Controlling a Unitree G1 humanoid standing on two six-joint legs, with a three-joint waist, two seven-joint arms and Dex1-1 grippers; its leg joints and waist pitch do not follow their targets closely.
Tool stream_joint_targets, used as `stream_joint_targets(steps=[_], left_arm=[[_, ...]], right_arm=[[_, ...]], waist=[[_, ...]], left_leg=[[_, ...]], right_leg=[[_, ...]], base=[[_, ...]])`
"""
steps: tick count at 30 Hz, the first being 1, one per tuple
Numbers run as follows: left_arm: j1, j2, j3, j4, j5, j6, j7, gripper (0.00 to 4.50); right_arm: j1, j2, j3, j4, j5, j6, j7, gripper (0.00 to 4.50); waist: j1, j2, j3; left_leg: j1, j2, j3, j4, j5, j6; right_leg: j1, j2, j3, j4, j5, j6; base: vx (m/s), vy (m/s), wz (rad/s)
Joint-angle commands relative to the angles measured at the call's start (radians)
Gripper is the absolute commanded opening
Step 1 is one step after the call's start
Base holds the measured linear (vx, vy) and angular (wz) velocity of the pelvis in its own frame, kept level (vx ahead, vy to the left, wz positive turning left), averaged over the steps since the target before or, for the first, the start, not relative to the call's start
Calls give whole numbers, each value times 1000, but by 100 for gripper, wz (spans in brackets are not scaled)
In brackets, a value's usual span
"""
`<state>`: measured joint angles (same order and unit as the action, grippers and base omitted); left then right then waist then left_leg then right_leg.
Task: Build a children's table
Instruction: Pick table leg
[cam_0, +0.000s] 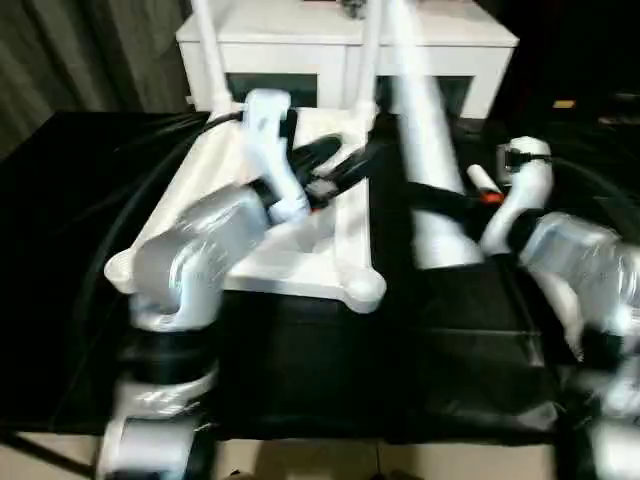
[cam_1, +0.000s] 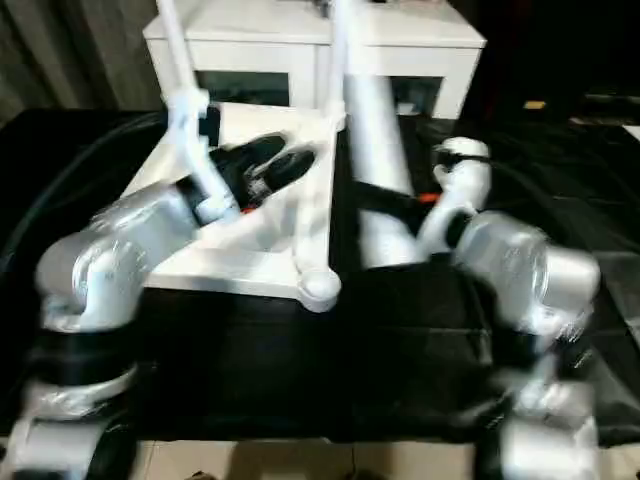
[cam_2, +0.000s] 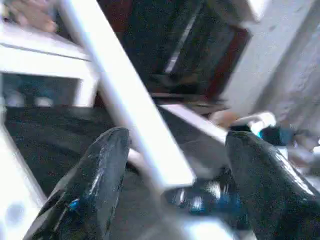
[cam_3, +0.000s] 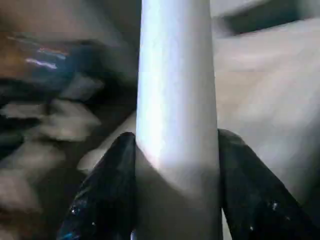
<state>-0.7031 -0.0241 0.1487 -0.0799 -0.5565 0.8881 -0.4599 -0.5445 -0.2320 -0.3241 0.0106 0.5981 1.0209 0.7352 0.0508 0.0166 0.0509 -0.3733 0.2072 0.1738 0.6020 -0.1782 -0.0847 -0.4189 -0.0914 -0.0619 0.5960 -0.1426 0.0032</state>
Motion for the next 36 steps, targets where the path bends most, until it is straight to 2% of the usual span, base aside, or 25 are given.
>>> stream_joint_targets(steps=[1, 2, 3, 4, 5, 6, 10, 12, 13, 15, 19, 20, 21, 22, 24, 25, 26, 27, 29, 31, 33, 34, 36], left_arm=[[-33, -19, 44, 34, -48, 36, 44, 390], [-51, -34, 58, 56, -56, 38, 64, 399], [-55, -38, 62, 60, -60, 40, 69, 399], [-71, -52, 80, 72, -75, 54, 87, 418], [-87, -65, 97, 76, -95, 74, 99, 418], [-95, -73, 105, 75, -108, 88, 105, 433], [-105, -86, 112, 63, -147, 122, 123, 449], [-102, -89, 110, 47, -173, 138, 117, 450], [-101, -90, 110, 41, -186, 148, 116, 450], [-91, -73, 82, 22, -171, 148, 100, 450], [-88, -52, 63, 45, -103, 126, 158, 450], [-90, -50, 65, 57, -90, 119, 176, 450], [-91, -49, 67, 65, -81, 114, 188, 415], [-92, -49, 72, 72, -82, 112, 200, 415], [-93, -51, 81, 83, -83, 113, 225, 409], [-92, -53, 83, 88, -81, 113, 234, 409], [-91, -54, 82, 92, -77, 110, 241, 379], [-90, -57, 83, 98, -66, 102, 254, 372], [-92, -59, 87, 102, -62, 99, 262, 372], [-95, -62, 95, 106, -56, 86, 275, 348], [-97, -62, 102, 108, -65, 82, 287, 331], [-97, -62, 102, 108, -65, 82, 287, 327], [-96, -61, 102, 108, -70, 79, 290, 317]], right_arm=[[15, 5, -11, -49, 82, 21, 62, 184], [31, 7, 10, -57, 95, 19, 90, 184], [35, 8, 14, -59, 96, 19, 93, 184], [47, 8, 29, -67, 99, 17, 104, 184], [58, 7, 43, -77, 101, 14, 111, 184], [61, 8, 46, -85, 114, 20, 120, 184], [71, 5, 50, -116, 153, 44, 121, 184], [73, -4, 60, -121, 157, 44, 122, 184], [75, -8, 65, -123, 159, 43, 125, 184], [75, -20, 84, -125, 133, 22, 118, 184], [77, -51, 171, -145, 10, -84, 67, 184], [79, -54, 200, -150, -33, -121, 46, 184], [80, -56, 220, -153, -64, -148, 31, 184], [83, -63, 262, -161, -112, -189, 11, 184], [83, -58, 321, -166, -170, -226, -37, 184], [84, -49, 350, -172, -200, -253, -60, 184], [82, -33, 356, -171, -209, -259, -84, 184], [79, -16, 368, -164, -238, -285, -123, 184], [77, -10, 374, -156, -254, -295, -144, 184], [78, -7, 388, -147, -278, -320, -158, 184], [80, 0, 399, -133, -298, -349, -184, 184], [80, 0, 399, -133, -298, -349, -184, 184], [76, 4, 404, -117, -319, -365, -202, 184]], waist=[[9, -18, -77], [11, -22, -76], [14, -21, -75], [18, -22, -74], [18, -30, -74], [23, -24, -74], [29, -31, -71], [33, -28, -72], [35, -31, -73], [37, -30, -72], [36, -29, -69], [35, -27, -69], [33, -29, -67], [35, -25, -68], [32, -26, -69], [32, -23, -69], [31, -23, -70], [29, -23, -70], [28, -22, -71], [29, -20, -74], [31, -20, -73], [31, -20, -73], [30, -21, -73]], left_leg=[[6, 3, 8, -60, -168, 74], [6, 4, 7, -62, -167, 73], [6, 3, 8, -61, -164, 68], [8, 2, 8, -63, -168, 59], [4, 2, 8, -64, -161, 56], [7, 4, 7, -64, -153, 50], [5, 4, 6, -67, -160, 39], [5, 4, 6, -66, -150, 36], [4, 4, 6, -66, -143, 33], [4, 5, 5, -67, -140, 31], [3, 4, 4, -69, -156, 10], [5, 4, 5, -69, -160, 9], [3, 2, 6, -69, -169, 7], [4, 2, 3, -69, -176, 0], [3, 2, 2, -70, -177, -6], [2, 2, 2, -71, -177, -6], [4, 2, 2, -69, -177, -6], [3, 1, 2, -71, -181, -3], [2, 3, 0, -71, -175, -2], [4, 4, 3, -68, -154, 4], [6, 4, 5, -67, -157, 11], [3, 4, 4, -68, -152, 12], [1, 4, 3, -68, -148, 13]], right_leg=[[56, -23, 21, -70, -273, -201], [56, -23, 21, -71, -274, -199], [55, -23, 21, -71, -278, -197], [56, -24, 21, -74, -298, -182], [58, -25, 21, -73, -298, -176], [56, -28, 22, -73, -298, -172], [55, -29, 22, -77, -320, -153], [56, -31, 23, -74, -312, -149], [57, -31, 23, -73, -301, -150], [57, -30, 23, -73, -295, -151], [56, -30, 24, -78, -327, -116], [55, -29, 24, -78, -332, -114], [54, -29, 24, -82, -350, -106], [54, -31, 23, -82, -366, -98], [54, -29, 23, -82, -362, -88], [53, -29, 23, -81, -354, -91], [51, -28, 23, -81, -347, -94], [52, -27, 23, -79, -332, -103], [53, -27, 23, -75, -296, -117], [53, -25, 25, -68, -232, -139], [51, -25, 27, -68, -220, -153], [55, -26, 26, -66, -216, -154], [56, -27, 26, -64, -210, -154]], base=[[0, 0, 0], [0, 0, 0], [0, 0, 0], [0, 0, 0], [0, 0, 0], [0, 0, 0], [0, 0, 0], [0, 0, 0], [0, 0, 0], [0, 0, 0], [0, 0, 0], [0, 0, 0], [0, 0, 0], [0, 0, 0], [0, 0, 0], [0, 0, 0], [0, 0, 0], [0, 0, 0], [0, 0, 0], [0, 0, 0], [0, 0, 0], [0, 0, 0], [0, 0, 0]])
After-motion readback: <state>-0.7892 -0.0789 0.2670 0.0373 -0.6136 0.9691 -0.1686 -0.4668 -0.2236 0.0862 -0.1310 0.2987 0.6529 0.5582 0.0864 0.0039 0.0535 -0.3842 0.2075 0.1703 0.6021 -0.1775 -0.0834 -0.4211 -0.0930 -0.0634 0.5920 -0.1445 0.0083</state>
